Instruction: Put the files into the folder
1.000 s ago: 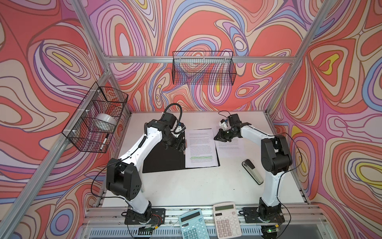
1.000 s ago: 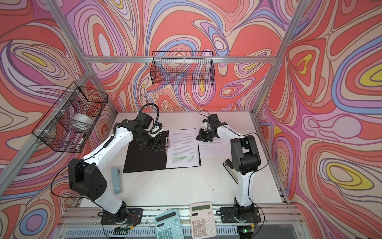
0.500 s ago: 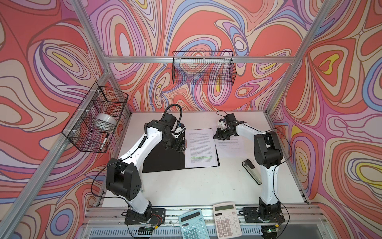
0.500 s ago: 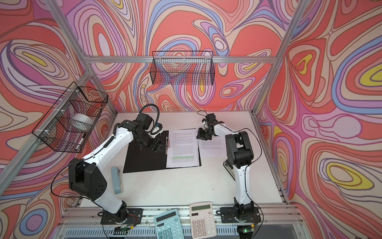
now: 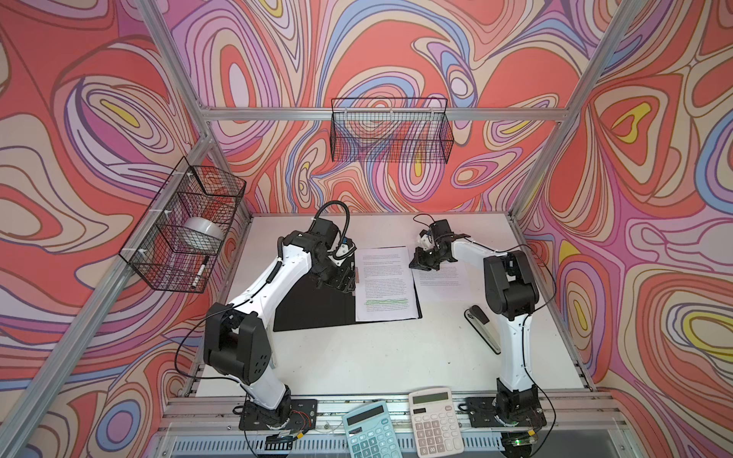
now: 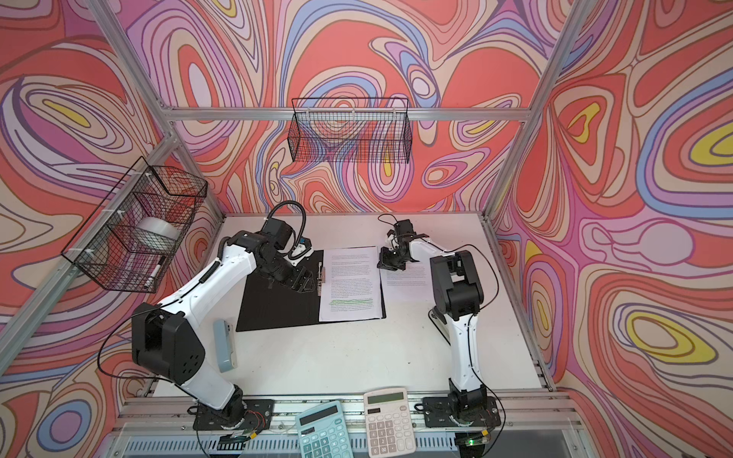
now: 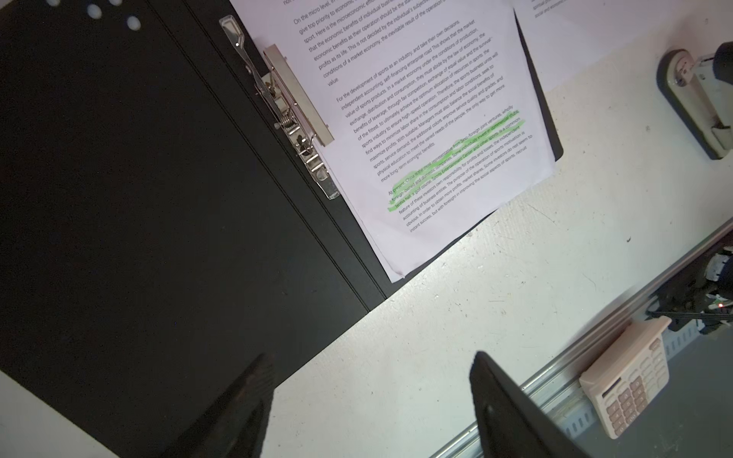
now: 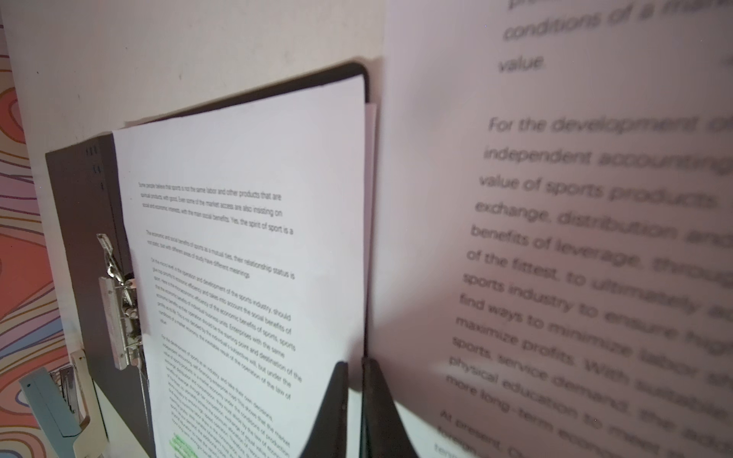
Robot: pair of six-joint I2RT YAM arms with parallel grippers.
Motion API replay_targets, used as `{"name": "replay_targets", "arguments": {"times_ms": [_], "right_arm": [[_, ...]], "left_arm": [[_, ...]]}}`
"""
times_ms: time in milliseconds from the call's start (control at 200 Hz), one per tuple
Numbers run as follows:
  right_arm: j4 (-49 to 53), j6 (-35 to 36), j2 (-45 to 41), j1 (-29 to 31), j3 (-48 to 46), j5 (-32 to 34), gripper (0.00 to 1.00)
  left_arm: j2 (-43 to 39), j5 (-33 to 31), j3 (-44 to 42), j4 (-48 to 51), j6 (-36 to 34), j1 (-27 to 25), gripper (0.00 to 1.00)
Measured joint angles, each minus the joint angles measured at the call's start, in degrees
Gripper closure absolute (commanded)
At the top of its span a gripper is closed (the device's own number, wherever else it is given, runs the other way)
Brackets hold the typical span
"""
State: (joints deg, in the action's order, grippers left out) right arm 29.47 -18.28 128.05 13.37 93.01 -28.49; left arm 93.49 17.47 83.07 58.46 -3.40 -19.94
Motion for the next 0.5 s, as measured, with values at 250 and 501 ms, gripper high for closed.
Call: {"name": "replay_targets", "arguments": {"times_ms": [250,501], "right_arm": [[0.0,0.2,0.2,-0.2,0.3,-1.4,0.88],[-0.2,0.6,0.2,-0.2,0.7,-2.9,0.87]], "left_arm": [[-0.7,0.0,-0.1,0.0,0.0,0.0,0.22],[-0.7,-0.2,-0.2,0.0,0.0,0.0,0.22]]}}
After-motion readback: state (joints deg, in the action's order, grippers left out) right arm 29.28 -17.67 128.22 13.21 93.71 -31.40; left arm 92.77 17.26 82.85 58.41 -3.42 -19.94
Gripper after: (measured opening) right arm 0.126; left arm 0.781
